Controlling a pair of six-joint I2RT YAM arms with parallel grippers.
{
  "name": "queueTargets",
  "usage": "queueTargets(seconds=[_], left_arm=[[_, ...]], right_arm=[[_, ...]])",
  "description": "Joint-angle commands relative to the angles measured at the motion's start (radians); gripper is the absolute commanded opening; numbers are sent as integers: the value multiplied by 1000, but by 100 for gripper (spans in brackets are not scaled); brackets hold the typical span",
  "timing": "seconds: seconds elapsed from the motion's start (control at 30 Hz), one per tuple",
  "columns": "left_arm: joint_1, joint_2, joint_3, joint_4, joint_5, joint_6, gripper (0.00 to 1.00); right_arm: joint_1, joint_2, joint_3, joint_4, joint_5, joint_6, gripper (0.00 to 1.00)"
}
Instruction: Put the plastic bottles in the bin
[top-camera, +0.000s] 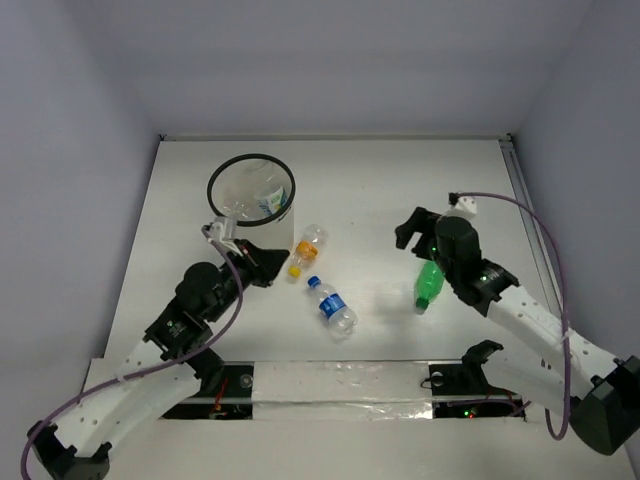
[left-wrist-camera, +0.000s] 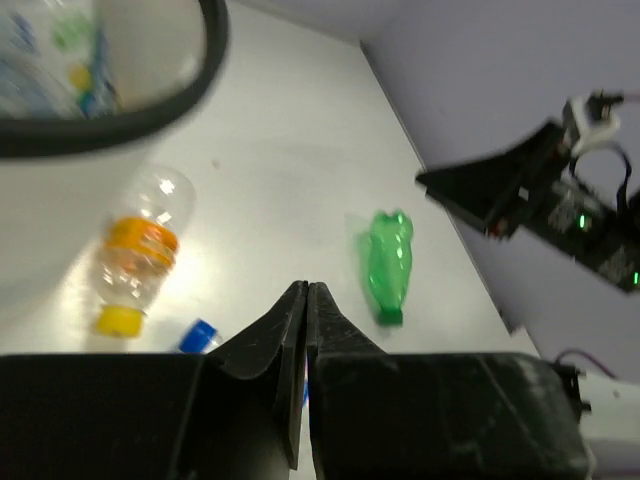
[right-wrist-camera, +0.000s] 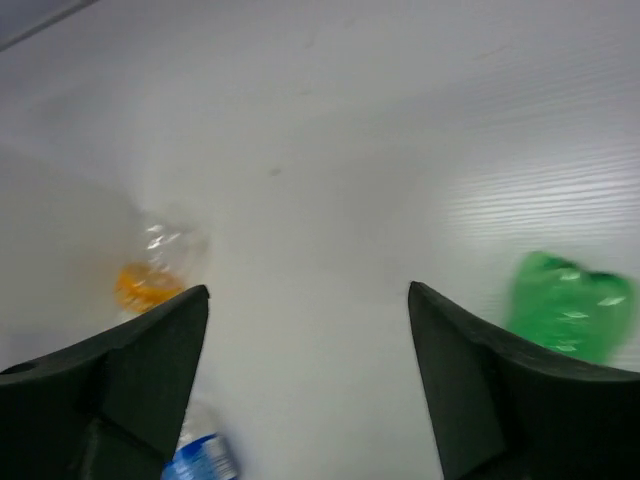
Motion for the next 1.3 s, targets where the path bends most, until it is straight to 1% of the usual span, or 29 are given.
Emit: queueTargets(seconds=[0.0, 0.03, 0.07, 0.1, 0.13, 0.2, 0.23, 0.27, 0.3, 0.33, 0.43, 0.47, 0.53, 0.6, 0.67, 0.73, 0.77, 0.8, 0.83, 0.87, 0.93, 0.97, 1.0, 1.07, 1.1, 1.13, 1.2, 1.27], left_arm=[[-96, 28, -65, 184, 61, -69, 0], [-155, 51, -79, 198, 17, -77, 0], [-183, 61, -114, 239, 3, -86, 0], [-208, 67, -134, 259, -12, -107, 2], [-254, 80, -153, 271, -46, -118, 12], [-292, 93, -191, 284, -84, -130, 25], [-306, 99, -202, 276, -118, -133, 39], [-329, 98, -222, 267, -129, -135, 48], [-329, 94, -231, 261, -138, -135, 56], [-341, 87, -242, 255, -155, -144, 68], [-341, 87, -286, 245, -175, -162, 82], [-341, 91, -303, 244, -178, -167, 83], [-341, 114, -327, 245, -173, -184, 86], [-341, 133, -347, 284, -166, -196, 88], [-341, 162, -367, 317, -155, -199, 90], [-341, 195, -378, 337, -153, -201, 92], [-351, 209, -381, 346, -153, -201, 92], [-351, 219, -383, 353, -153, -199, 92], [-351, 238, -387, 365, -155, -201, 92], [-351, 248, -395, 385, -158, -201, 92], [-351, 280, -397, 397, -172, -202, 93], [-360, 291, -394, 406, -173, -204, 93], [-360, 300, -391, 412, -176, -204, 93], [-360, 334, -386, 431, -190, -209, 93], [-360, 346, -383, 436, -195, -210, 93], [-360, 372, -380, 437, -206, -213, 93], [-360, 393, -377, 451, -216, -219, 93], [-369, 429, -372, 471, -224, -228, 93]], right_arm=[[-135, -45, 48, -201, 104, -8, 90], [-169, -42, 65, -268, 96, -26, 96], [-210, -21, 88, -291, 101, -28, 98], [-224, -12, 109, -293, 85, -37, 100], [-236, 5, 125, -342, 62, -37, 100], [-237, 63, 151, -394, 84, -33, 100], [-258, 79, 160, -434, 120, -11, 100], [-282, 85, 150, -424, 102, -10, 100], [-328, 91, 137, -411, 78, -17, 100], [-347, 100, 133, -417, 49, -22, 100], [-397, 158, 136, -411, 12, -42, 100], [-398, 183, 143, -419, -29, -51, 100], [-398, 259, 148, -416, -28, -46, 100], [-398, 303, 151, -401, -36, -56, 100], [-398, 364, 159, -376, -79, -63, 100], [-398, 393, 154, -335, -102, -62, 96], [-398, 422, 150, -322, -134, -62, 93], [-398, 438, 149, -313, -140, -63, 84], [-398, 452, 154, -308, -142, -62, 80], [-398, 477, 160, -311, -143, -65, 77], [-398, 487, 179, -313, -139, -68, 76], [-398, 490, 183, -313, -131, -69, 72], [-398, 498, 189, -315, -128, -69, 62], [-398, 499, 195, -310, -122, -69, 50], [-398, 496, 194, -305, -119, -69, 42], [-398, 476, 192, -296, -120, -72, 40], [-398, 437, 188, -287, -128, -83, 40], [-382, 343, 206, -284, -154, -91, 41]])
